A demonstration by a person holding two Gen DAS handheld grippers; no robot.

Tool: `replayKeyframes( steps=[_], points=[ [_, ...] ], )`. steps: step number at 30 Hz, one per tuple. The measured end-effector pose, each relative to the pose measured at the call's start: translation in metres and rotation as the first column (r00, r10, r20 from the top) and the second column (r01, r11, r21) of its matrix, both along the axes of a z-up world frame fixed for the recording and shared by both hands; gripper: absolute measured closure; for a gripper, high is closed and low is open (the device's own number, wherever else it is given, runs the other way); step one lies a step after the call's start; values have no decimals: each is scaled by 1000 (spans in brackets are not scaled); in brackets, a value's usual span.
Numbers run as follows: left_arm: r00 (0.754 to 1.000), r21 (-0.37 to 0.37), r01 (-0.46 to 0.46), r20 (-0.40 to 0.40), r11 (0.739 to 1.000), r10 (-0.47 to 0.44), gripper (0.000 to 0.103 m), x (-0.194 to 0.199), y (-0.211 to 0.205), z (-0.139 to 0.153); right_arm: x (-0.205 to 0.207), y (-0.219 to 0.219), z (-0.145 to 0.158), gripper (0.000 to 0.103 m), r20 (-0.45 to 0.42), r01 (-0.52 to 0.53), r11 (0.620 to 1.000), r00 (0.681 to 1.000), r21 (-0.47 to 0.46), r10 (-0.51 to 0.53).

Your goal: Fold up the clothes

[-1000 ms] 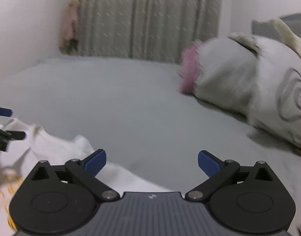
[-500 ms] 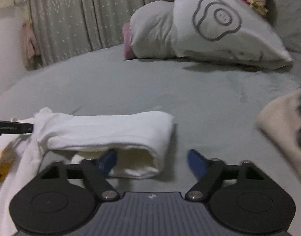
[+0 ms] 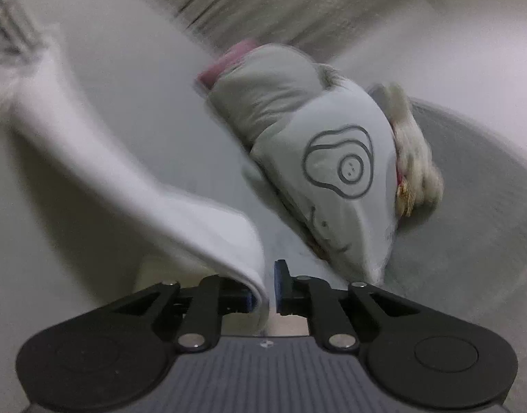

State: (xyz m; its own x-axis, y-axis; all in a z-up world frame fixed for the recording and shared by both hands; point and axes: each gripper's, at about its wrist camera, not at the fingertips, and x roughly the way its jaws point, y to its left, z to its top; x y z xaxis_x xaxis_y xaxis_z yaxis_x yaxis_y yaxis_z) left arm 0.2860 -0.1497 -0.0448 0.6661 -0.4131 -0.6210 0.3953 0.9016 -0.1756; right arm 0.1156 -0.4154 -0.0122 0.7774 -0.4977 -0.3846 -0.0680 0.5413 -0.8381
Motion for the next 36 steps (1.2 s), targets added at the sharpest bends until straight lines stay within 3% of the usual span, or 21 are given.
replayKeyframes(
  steps=[2, 4, 5, 6, 8, 11, 13, 15, 16, 17, 18, 19, 20, 22, 24, 26, 28, 30, 32, 33, 36],
  points=[
    [1000, 22, 14, -8, 1000, -14, 63, 3, 0, 7, -13, -1, -25, 94, -108, -8, 998, 994, -70, 1],
    [999, 35, 44, 1, 998, -44, 56, 6, 2, 16, -27, -6, -34, 89, -121, -12, 997, 993, -77, 3],
    [998, 50, 56, 12, 997, -56, 45, 7, 2, 19, -35, -9, -37, 85, -115, -14, 997, 993, -75, 5],
    [997, 87, 70, 39, 994, -74, 38, 7, 2, 23, -40, -12, -34, 82, -102, -5, 999, 995, -46, 1],
    [992, 141, 94, 75, 986, -105, 30, 12, 1, 27, -47, -18, -21, 63, -66, 23, 998, 998, 51, -20],
    [988, 188, 137, 51, 973, -149, 28, 32, 0, 24, -54, -29, -4, 60, -26, 59, 974, 998, 220, -55],
    [988, 189, 142, 34, 972, -151, 28, 41, -1, 21, -50, -38, 2, 61, -18, 79, 939, 997, 335, -77],
    [986, 168, 160, 13, 973, -164, 30, 51, -1, 14, -44, -48, 7, 78, -15, 96, 892, 995, 443, -99],
    [985, 161, 169, 12, 972, -174, 40, 52, -2, 11, -42, -53, 9, 94, -15, 103, 863, 994, 494, -110],
    [983, 153, 179, 11, 972, -183, 54, 52, -2, 9, -39, -58, 12, 96, -15, 110, 832, 992, 544, -121],
    [982, 146, 187, 12, 971, -191, 59, 52, -3, 7, -38, -56, 13, 96, 1, 102, 842, 993, 529, -121],
    [981, 142, 185, 28, 972, -191, 73, 51, -3, 5, -38, -49, 15, 96, 28, 85, 881, 993, 466, -111],
    [981, 130, 184, 45, 974, -191, 81, 48, -1, 5, -38, -38, 16, 97, 69, 57, 935, 994, 350, -87],
    [979, 107, 180, 80, 978, -189, 89, 44, 2, 4, -38, -25, 15, 97, 125, 18, 991, 992, 130, -34],
    [978, 105, 158, 119, 982, -171, 91, 39, 4, 3, -41, -8, 9, 97, 158, -10, 988, 987, -157, 35],
    [978, 112, 137, 145, 984, -153, 92, 34, 3, 2, -41, -4, -1, 97, 126, -6, 945, 991, -328, 51],
    [981, 130, 129, 127, 983, -146, 91, 35, 0, 0, -41, -8, -12, 96, 44, -7, 936, 999, -351, 24],
    [984, 178, 125, 107, 976, -145, 88, 38, -8, -2, -43, -15, -22, 96, -51, -9, 955, 999, -297, -6],
    [983, 215, 123, 104, 969, -148, 83, 40, -13, -3, -50, -21, -33, 90, -165, -13, 971, 986, -239, -27],
    [983, 230, 122, 104, 966, -149, 83, 40, -15, -2, -53, -24, -33, 88, -192, -4, 977, 981, -214, -38],
    [986, 243, 115, 90, 963, -140, 65, 43, -14, 2, -63, -31, -22, 77, -209, 44, 988, 975, -147, -74]
  ],
)
